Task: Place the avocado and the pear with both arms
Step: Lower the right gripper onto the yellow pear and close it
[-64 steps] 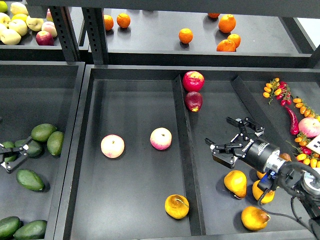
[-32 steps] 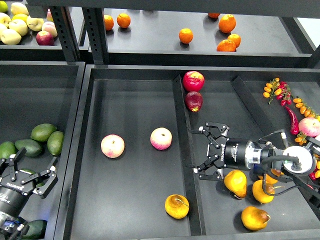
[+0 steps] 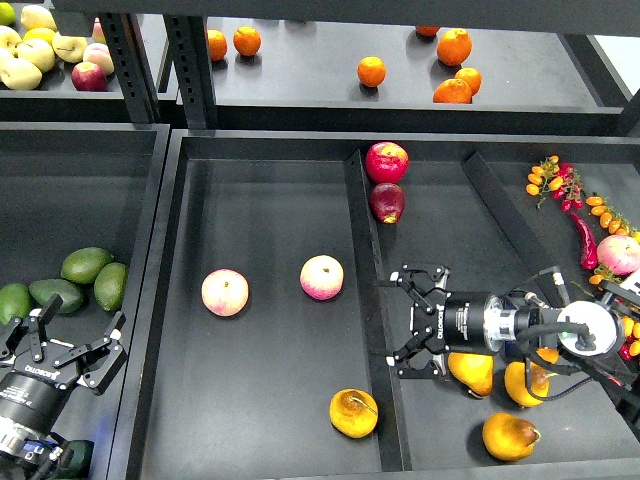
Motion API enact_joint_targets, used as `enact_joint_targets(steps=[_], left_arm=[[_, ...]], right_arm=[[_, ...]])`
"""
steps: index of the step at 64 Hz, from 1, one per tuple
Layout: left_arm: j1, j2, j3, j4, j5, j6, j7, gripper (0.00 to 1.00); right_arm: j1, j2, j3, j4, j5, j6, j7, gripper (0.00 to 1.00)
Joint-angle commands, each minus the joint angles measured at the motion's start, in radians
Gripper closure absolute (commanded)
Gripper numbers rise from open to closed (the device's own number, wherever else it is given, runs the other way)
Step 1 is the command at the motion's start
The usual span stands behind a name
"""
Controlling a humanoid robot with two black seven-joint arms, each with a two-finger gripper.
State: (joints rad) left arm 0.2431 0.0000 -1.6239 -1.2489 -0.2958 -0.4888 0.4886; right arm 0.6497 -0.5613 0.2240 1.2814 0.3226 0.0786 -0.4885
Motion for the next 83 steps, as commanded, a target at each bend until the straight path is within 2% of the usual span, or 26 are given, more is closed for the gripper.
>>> enact_joint_targets(steps=[1,34,59,83], left_arm=[[0.001,0.000,-0.001,-0.004,0.000,0.000,0.000,0.01],[0.001,0.000,0.002,-0.009,0.001,0.000,0.000,0.01],[0.001,0.000,0.003,-0.009,0.001,0.000,0.000,0.01],[0.001,0.000,0.001,-0.009,0.001,0.000,0.000,0.01]], right_arm=[[0.007,0.003,-0.075,-0.008,0.000,-0.003,0.000,0.00],[-0.001,0.181,-0.089,-0.217,-0.002,-0.008,0.000,0.01],[-0.012,0.198,-0.118,-0.243,-0.007,-0.011,0.000,0.01],[-0.015,0.265,-0.112,-0.321,-0.037,-0.007,0.000,0.08]])
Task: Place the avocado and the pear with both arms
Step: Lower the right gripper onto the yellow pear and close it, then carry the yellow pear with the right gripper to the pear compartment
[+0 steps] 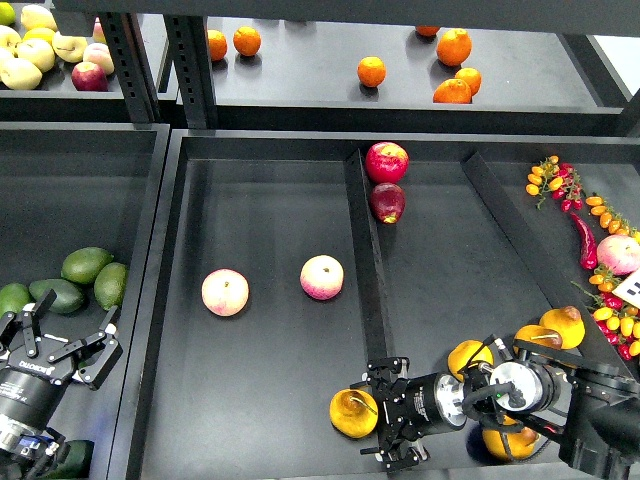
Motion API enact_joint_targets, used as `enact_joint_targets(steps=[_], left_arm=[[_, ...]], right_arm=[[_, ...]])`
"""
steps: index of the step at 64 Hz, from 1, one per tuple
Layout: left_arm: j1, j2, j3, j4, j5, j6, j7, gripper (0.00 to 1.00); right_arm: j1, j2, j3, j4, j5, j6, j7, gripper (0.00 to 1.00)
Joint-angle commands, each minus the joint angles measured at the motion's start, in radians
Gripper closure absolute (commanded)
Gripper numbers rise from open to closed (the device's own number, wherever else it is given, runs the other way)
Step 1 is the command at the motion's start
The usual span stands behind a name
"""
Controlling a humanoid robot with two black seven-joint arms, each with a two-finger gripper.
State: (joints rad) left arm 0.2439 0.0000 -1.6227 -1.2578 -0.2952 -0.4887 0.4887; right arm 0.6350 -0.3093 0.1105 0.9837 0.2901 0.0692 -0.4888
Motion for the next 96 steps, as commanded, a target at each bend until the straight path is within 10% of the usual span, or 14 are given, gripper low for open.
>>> enact_joint_targets(steps=[1,45,52,96], left_arm=[[0.000,0.000,0.000,0.000,-0.001,0.000,0.000,0.01],[0.000,0.000,0.000,-0.002,0.001,0.000,0.000,0.01],[0.000,0.000,0.000,-0.002,0.001,0.000,0.000,0.01],[0.000,0.000,0.000,0.000,0.001,0.000,0.000,0.01]], right_arm=[[0.000,0.015,0.001,-0.027,-0.006,0.004,0.000,0.09],[-0.006,0.022,0.012,-0.048,-0.025,0.000,0.000,0.44],[-0.011,0.021,0.021,-0.050,-0.020,0.000,0.000,0.75],[-0.032,0.021,0.201,-0.031,-0.016,-0.003,0.000,0.84]])
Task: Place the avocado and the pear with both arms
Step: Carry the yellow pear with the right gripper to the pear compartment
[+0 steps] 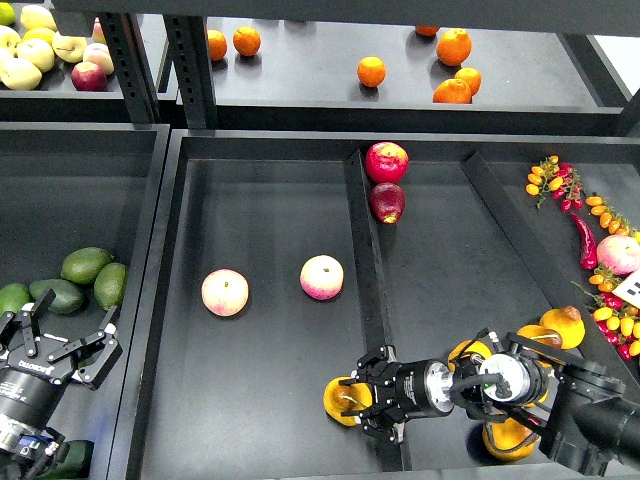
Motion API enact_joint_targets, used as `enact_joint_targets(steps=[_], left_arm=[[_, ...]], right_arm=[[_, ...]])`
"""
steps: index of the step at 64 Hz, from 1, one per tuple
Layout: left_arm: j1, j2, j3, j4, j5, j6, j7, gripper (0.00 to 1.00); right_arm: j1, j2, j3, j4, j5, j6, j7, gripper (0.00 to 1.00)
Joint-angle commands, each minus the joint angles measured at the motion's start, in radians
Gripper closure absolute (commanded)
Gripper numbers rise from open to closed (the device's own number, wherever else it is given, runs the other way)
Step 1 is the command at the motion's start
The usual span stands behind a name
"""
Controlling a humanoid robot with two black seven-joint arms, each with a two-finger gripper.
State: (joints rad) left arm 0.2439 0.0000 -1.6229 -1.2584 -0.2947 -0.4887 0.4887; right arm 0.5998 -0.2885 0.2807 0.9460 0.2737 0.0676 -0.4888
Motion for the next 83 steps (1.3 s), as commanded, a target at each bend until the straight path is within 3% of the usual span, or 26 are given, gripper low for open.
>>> enact_joint_targets(steps=[1,18,50,83], left_arm=[[0.000,0.000,0.000,0.000,0.000,0.000,0.000,0.01],[0.000,0.000,0.000,0.000,0.002,0.000,0.000,0.01],[0.000,0.000,0.006,0.000,0.002,0.000,0.000,0.01],[0.000,0.000,0.009,0.000,0.003,0.000,0.000,0.01]], right_arm=[[0.006,0.000,0.038,0.008,0.001,-0.002,0.000,0.84],[0.018,-0.058,0.152,0.040,0.001,-0.005,0.000,0.84],[-0.104,-0.396,0.236,0.119,0.007,0.014,0.000,0.81],[-0.206,-0.371,0.219,0.154,-0.031,0.014,0.000,0.81]])
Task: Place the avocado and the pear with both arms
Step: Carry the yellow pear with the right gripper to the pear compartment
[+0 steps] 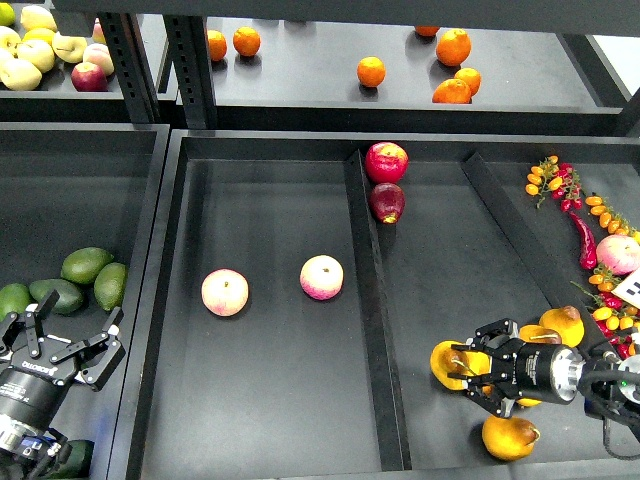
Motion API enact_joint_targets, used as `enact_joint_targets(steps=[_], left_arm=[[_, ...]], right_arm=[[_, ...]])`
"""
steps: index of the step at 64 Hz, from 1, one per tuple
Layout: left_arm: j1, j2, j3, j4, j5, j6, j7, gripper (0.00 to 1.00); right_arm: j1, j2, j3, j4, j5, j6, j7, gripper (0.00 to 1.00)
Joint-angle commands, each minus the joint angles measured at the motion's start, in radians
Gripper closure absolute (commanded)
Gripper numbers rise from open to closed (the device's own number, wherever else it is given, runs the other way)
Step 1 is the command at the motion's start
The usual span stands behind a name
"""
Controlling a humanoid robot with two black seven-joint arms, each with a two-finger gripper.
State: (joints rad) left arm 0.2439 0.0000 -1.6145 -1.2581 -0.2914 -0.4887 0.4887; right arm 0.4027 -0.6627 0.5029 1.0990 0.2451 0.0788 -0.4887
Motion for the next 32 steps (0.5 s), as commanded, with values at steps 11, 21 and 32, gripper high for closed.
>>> enact_joint_targets(steps=[11,21,32], left_arm=[[0.000,0.000,0.001,0.000,0.000,0.000,0.000,0.01],[0.000,0.000,0.002,0.000,0.001,0.000,0.000,0.01],[0.000,0.000,0.004,0.000,0.009,0.000,0.000,0.01]], right_arm=[[-0.036,0.006,-0.003,0.001,-0.020,0.002,0.000,0.80],[-0.068,0.020,-0.001,-0.002,-0.046,0.002,0.000,0.74],[-0.070,0.022,-0.001,-0.005,-0.050,-0.005,0.000,0.52]])
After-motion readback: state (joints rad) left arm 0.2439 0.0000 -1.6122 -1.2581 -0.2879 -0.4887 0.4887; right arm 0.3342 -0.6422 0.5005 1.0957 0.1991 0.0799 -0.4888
